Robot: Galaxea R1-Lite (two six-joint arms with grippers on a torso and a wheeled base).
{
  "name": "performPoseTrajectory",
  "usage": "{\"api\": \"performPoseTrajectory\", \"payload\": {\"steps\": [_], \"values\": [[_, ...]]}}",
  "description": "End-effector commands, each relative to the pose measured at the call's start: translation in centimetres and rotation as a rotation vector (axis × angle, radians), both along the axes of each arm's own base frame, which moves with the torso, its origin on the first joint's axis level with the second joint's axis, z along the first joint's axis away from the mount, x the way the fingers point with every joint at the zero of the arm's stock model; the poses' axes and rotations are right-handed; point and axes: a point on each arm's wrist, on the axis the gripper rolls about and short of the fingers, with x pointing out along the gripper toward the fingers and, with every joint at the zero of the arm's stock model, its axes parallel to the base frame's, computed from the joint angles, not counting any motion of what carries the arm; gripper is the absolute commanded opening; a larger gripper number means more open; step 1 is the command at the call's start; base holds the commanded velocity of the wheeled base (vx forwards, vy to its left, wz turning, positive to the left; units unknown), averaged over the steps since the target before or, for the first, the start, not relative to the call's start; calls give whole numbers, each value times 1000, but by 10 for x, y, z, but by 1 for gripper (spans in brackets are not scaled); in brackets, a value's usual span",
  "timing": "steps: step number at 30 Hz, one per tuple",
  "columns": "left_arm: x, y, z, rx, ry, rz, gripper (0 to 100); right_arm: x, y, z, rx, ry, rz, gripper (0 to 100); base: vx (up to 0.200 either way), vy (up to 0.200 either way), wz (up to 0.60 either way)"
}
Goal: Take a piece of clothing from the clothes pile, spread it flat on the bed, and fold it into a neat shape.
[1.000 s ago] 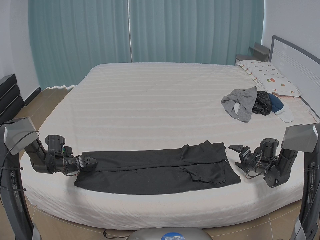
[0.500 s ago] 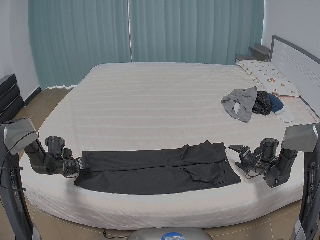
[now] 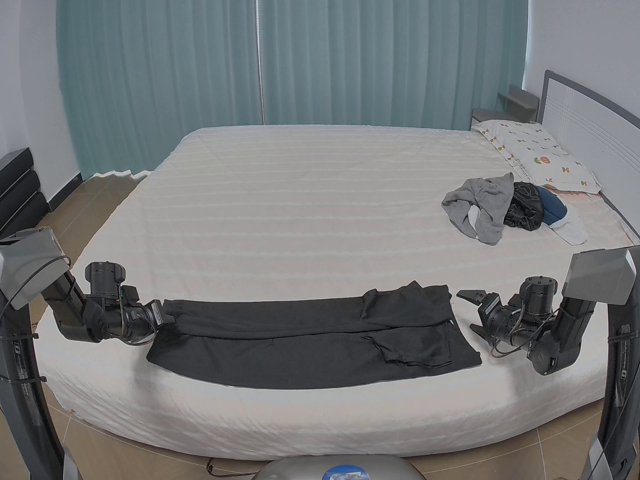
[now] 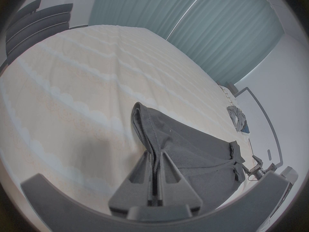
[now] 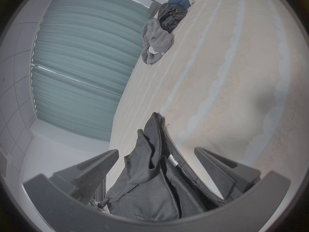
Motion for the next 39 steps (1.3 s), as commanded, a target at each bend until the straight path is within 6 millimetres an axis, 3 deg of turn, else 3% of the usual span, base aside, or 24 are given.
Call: {"api": "performPoseTrajectory", "payload": {"steps": [1,8,20,27,39], "values": [[1,0,4,1,-12,2,0,0,0,0,1,1,2,100,0,0,0],[2,1,6,-8,-18,12,0,0,0,0,0,1,1,100,-171,0,0],[22,-11,22,-90,-58,59,0,0,0,0,0,-1,1,100,0,0,0],[21,-19,29,-90,-68,46,0,0,0,0,1,-1,2,100,0,-200,0],[16,-54,87,-110,-75,-23,0,0,0,0,1,-2,2,100,0,-200,0]]}}
